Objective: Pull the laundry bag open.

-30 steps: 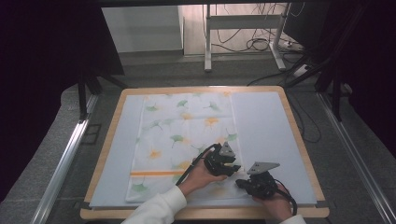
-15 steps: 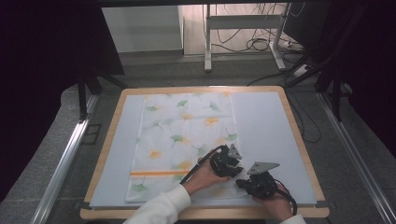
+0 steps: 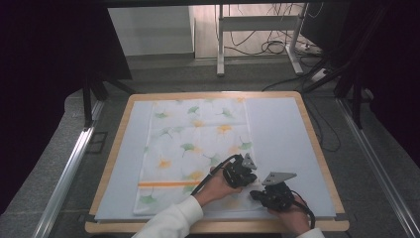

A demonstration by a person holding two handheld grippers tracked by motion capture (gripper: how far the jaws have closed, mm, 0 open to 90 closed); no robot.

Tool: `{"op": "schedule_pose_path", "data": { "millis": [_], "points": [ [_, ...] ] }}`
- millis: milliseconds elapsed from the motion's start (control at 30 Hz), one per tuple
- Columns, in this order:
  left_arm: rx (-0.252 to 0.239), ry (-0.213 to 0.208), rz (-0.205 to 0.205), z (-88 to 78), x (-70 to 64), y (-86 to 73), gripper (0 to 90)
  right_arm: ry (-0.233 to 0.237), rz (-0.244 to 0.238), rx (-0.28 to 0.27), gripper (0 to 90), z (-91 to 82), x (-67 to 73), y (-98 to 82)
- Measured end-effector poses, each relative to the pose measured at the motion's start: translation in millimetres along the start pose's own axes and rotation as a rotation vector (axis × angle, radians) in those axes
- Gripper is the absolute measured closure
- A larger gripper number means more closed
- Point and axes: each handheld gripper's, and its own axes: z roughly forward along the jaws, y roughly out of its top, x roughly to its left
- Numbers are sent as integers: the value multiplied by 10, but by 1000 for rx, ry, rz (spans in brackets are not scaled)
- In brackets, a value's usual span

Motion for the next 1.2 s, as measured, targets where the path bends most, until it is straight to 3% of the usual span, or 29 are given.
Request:
{"op": "schedule_pose_path", "data": {
  "millis": [200,600,767,933,967,1000,1200],
  "points": [
    [22,43,-3,48,-46,42,887,1,1,0,885,1,-2,0],
    [42,58,-3,61,-62,75,900,0,-1,3,884,-1,0,3],
    [30,52,-17,56,-57,62,900,-29,16,9,886,0,-7,34],
    [24,60,4,49,-61,43,900,-82,61,11,892,-5,-95,56],
    [26,62,3,41,-61,37,900,-70,106,2,893,-13,-148,43],
    [23,63,5,37,-58,30,900,-68,119,2,894,-11,-154,41],
    [16,84,19,21,-77,0,900,-58,153,1,896,-7,-179,39]
  ]
}}
